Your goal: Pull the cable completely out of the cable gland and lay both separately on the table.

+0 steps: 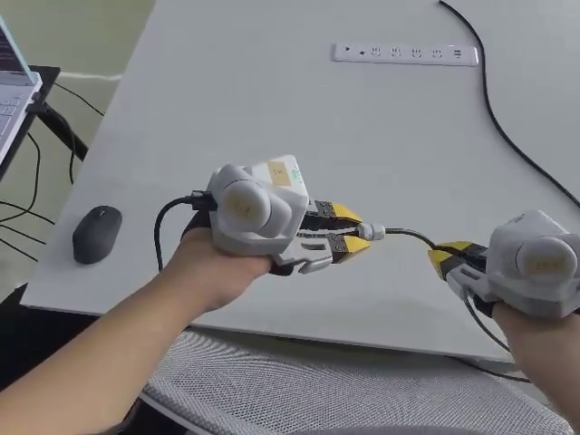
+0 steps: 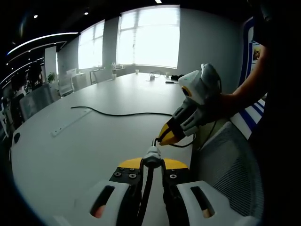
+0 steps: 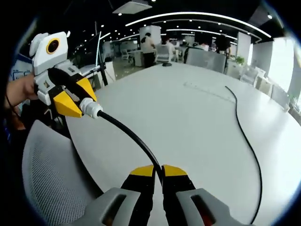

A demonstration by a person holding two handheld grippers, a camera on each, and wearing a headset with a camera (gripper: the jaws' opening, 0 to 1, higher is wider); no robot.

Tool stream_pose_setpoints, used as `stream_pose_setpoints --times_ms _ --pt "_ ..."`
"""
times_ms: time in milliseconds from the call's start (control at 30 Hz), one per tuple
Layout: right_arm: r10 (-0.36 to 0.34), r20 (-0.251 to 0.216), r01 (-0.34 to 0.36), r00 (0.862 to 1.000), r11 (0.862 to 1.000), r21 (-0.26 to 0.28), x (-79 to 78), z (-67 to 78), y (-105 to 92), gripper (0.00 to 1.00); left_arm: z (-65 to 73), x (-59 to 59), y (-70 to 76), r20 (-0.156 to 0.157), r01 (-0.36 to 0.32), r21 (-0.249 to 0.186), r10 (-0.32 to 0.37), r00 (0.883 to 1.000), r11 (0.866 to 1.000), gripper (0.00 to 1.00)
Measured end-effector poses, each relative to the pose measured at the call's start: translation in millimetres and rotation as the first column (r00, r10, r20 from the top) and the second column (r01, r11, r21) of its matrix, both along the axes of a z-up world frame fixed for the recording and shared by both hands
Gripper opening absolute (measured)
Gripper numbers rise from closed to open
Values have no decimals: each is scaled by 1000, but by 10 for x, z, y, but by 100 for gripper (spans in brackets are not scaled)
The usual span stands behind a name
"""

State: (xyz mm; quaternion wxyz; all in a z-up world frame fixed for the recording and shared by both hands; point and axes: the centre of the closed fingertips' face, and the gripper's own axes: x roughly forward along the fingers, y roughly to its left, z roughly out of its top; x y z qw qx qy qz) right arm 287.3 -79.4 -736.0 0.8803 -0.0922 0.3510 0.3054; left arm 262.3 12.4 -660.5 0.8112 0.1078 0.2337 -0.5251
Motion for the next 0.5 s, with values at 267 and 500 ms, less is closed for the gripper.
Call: stream_pose_setpoints --times_ms 267,500 --pt "-88 -61 90 994 995 41 29 -140 -110 0 9 35 4 4 -3 -7 3 1000 1000 15" --pt "-120 -83 125 989 990 58 -4 -124 -95 0 12 34 -6 3 -1 -11 1 1000 1000 15"
